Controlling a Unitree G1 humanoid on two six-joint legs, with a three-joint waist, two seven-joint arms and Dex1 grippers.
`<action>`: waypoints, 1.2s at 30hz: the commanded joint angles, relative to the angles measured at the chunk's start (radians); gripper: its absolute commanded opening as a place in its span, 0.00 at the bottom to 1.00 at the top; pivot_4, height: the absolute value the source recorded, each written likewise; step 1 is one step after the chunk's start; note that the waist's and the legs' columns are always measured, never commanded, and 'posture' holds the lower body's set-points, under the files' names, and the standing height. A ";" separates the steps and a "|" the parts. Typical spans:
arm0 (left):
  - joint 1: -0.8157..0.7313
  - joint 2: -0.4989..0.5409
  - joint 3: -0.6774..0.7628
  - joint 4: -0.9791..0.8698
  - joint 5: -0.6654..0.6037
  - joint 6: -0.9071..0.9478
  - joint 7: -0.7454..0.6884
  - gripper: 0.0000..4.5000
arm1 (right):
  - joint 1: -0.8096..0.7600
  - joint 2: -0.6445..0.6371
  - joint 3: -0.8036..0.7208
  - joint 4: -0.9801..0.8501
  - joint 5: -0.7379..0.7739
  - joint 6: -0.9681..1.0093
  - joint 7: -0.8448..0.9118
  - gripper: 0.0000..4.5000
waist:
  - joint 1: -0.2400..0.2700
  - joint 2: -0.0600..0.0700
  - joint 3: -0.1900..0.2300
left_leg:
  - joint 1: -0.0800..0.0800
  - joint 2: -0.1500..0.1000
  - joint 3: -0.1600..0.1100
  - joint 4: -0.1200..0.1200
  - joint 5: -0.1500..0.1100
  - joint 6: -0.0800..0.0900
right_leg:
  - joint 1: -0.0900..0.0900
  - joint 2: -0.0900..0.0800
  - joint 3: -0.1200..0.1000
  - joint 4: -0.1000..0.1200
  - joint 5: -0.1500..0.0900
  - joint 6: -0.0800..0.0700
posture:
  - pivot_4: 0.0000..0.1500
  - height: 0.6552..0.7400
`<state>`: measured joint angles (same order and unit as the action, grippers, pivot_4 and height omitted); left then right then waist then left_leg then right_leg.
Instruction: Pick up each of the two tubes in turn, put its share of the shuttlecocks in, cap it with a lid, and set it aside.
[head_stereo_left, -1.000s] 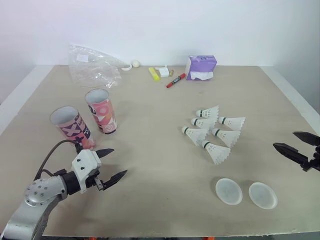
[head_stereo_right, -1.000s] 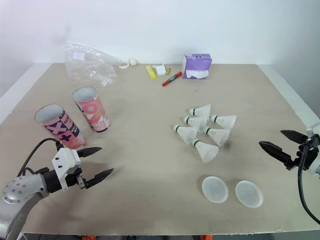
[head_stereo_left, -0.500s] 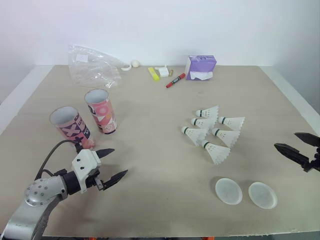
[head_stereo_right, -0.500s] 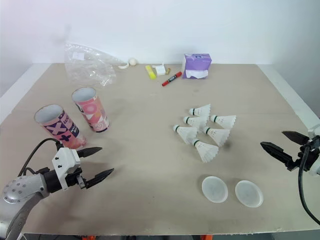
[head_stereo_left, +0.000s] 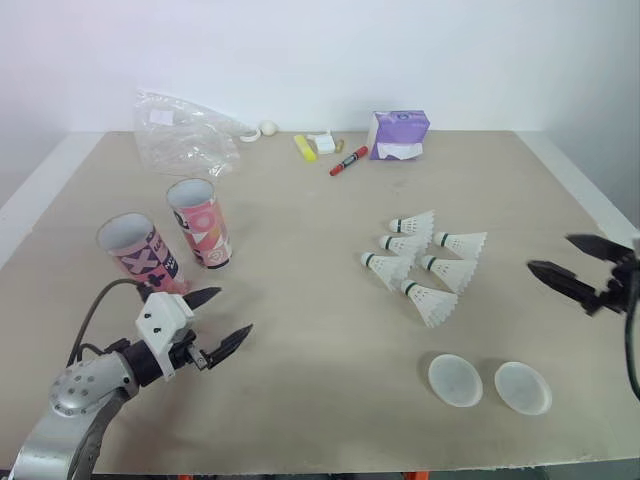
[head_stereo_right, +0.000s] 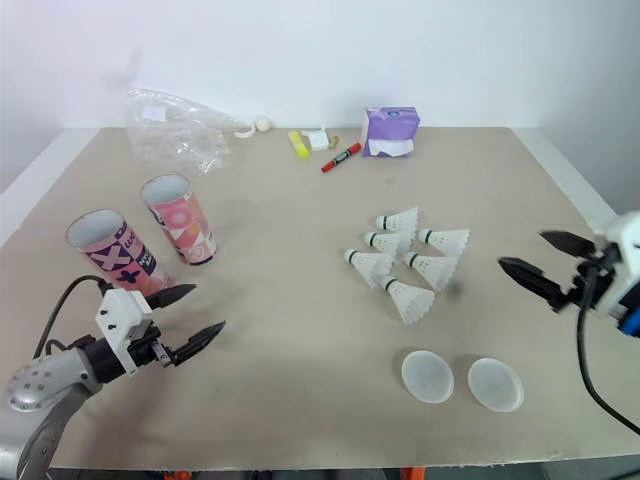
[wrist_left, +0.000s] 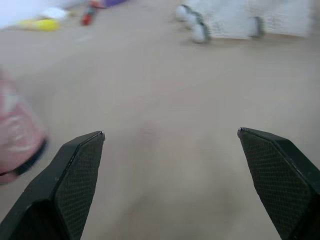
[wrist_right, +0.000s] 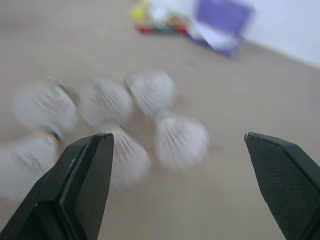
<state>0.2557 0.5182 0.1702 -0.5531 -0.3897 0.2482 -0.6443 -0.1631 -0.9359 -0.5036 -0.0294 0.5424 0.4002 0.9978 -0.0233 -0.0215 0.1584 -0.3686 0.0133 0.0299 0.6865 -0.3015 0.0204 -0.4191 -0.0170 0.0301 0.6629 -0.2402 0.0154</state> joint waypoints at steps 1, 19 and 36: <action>0.054 -0.055 0.032 -0.103 0.026 0.014 0.119 0.99 | -0.056 0.047 0.101 -0.194 0.086 0.075 -0.029 1.00 | 0.002 -0.001 0.001 | 0.000 0.000 -0.001 0.000 0.000 0.000 | 0.000 0.000 0.000 0.000 0.000 0.000 | 1.00 1.00; 0.199 -0.326 0.192 -0.139 0.129 0.030 0.490 0.99 | -0.273 0.383 0.593 -0.308 -0.002 0.001 -0.031 1.00 | 0.004 -0.008 0.004 | -0.004 0.000 -0.003 0.001 0.000 0.000 | -0.002 -0.004 -0.009 -0.001 0.003 -0.007 | 1.00 1.00; -0.054 -0.215 0.166 0.132 0.079 0.040 0.362 0.99 | -0.321 0.447 0.649 -0.205 -0.128 -0.082 -0.034 1.00 | 0.003 -0.009 0.004 | -0.004 0.000 -0.003 0.001 0.000 0.000 | -0.003 -0.006 -0.013 -0.001 0.006 -0.011 | 1.00 1.00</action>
<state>0.2139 0.2910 0.3143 -0.4245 -0.3014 0.2919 -0.2745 -0.4717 -0.4941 0.1568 -0.2114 0.4154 0.3300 0.9721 -0.0203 -0.0307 0.1624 -0.3730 0.0138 0.0267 0.6873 -0.3016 0.0201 -0.4217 -0.0234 0.0172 0.6620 -0.2343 0.0039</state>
